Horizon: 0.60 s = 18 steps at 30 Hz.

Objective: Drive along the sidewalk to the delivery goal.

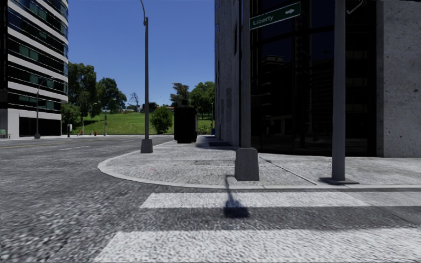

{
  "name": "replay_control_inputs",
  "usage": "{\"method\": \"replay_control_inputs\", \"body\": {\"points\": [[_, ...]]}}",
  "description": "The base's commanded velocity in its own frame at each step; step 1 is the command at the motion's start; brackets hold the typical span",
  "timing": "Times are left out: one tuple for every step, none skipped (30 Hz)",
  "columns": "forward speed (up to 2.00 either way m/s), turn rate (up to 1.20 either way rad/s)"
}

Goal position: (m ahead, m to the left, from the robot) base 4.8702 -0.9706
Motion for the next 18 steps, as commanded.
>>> {"method": "replay_control_inputs", "body": {"points": [[2.00,0.00],[2.00,0.00],[2.00,0.00],[2.00,0.00],[2.00,0.00],[2.00,0.00],[2.00,0.02],[2.00,0.02],[2.00,0.17],[2.00,0.23],[2.00,0.25],[2.00,0.25],[2.00,0.25],[2.00,0.22],[2.00,0.19],[2.00,0.18],[2.00,0.16],[2.00,0.16]]}}
